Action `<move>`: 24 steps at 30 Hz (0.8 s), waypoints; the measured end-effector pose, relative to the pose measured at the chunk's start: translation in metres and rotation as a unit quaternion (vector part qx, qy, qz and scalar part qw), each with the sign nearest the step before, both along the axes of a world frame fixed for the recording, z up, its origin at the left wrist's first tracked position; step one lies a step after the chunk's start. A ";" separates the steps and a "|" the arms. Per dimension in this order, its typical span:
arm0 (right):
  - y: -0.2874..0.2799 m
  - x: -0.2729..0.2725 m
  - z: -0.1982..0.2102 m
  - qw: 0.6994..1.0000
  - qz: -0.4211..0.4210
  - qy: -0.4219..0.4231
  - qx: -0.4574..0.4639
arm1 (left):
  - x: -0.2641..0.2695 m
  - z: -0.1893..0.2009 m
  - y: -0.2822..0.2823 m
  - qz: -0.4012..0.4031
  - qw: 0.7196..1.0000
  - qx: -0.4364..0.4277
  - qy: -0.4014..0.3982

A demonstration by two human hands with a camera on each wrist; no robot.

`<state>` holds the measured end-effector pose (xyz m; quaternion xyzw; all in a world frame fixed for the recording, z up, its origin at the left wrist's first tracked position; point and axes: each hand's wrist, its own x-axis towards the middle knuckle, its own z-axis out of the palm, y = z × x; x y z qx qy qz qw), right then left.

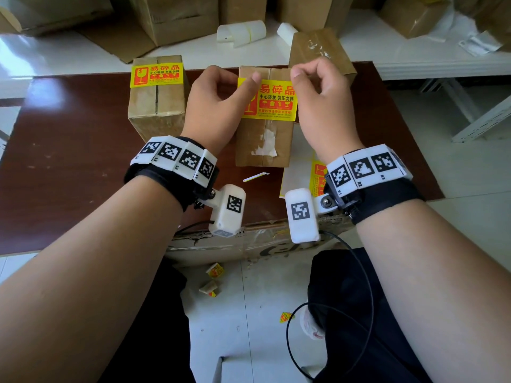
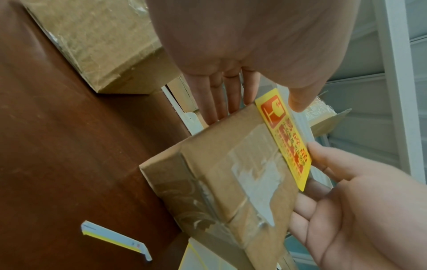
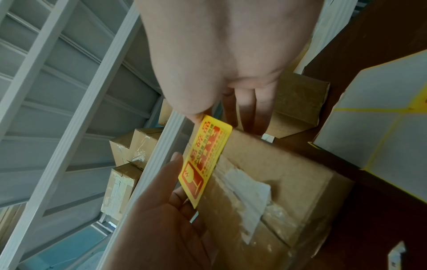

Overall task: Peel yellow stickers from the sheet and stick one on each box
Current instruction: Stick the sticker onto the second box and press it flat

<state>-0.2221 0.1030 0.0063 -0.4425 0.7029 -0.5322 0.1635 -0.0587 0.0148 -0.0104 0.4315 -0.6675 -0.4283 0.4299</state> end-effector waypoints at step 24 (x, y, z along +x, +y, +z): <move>-0.002 -0.003 -0.006 0.990 0.124 -0.059 0.045 | 0.004 0.000 0.001 -0.006 1.000 -0.009 -0.025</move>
